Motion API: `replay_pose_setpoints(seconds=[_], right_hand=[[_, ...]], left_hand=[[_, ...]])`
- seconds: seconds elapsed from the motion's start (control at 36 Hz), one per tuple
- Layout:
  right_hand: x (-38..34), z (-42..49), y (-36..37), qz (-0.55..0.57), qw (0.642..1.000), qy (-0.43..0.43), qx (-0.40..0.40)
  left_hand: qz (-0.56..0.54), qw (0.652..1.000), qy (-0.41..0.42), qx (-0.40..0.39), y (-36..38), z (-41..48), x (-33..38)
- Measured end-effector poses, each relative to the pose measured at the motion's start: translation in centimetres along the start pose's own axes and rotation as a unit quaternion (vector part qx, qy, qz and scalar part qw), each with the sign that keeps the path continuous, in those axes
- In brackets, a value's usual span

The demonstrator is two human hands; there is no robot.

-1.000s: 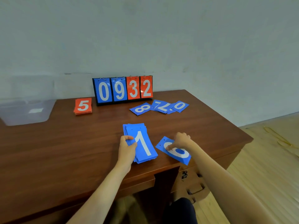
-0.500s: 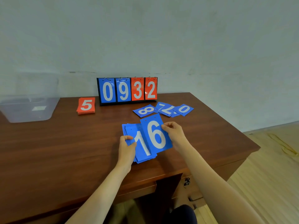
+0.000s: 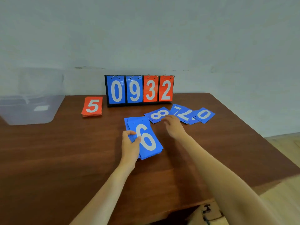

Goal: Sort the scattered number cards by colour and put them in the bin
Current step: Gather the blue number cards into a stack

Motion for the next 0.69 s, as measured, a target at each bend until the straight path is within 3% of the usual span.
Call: replay_pose_setpoints(seconds=[0.11,0.19,0.33,0.42,0.58,0.69], right_hand=[[-0.9,4.5,2.3,-0.138,0.988,-0.054,-0.034],[-1.5,6.9,3.0,-0.181,0.98,-0.058,-0.064],[-0.2,9.2,5.1,-0.168,0.973,-0.021,-0.159],[0.2,9.5,5.5,-0.097,0.976,-0.007,-0.192],[-2.4,7.4,6.7,-0.121,0.956,-0.071,-0.256],[-3.8,4.1,7.9,-0.098,0.937,-0.056,-0.332]], left_hand=[[0.016,1.0,-0.009,0.001,-0.5,2.4,-0.4],[0.033,0.999,-0.005,-0.002,-0.4,3.7,-0.5],[0.035,0.999,-0.014,-0.005,-0.3,5.0,-0.8],[0.039,0.999,-0.015,-0.006,-0.6,5.3,-1.0],[0.033,0.999,-0.029,0.004,-2.4,4.7,-1.5],[0.038,0.998,-0.029,0.032,-4.8,3.7,-1.1]])
Point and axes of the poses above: each hand's wrist, its own z-axis towards the middle knuckle, its own y-axis out of the palm, x = y × z, the point moved 10 cm from there along z, towards the middle knuckle, and after that the axes turned 10 degrees about y, right-handed, at the moved point
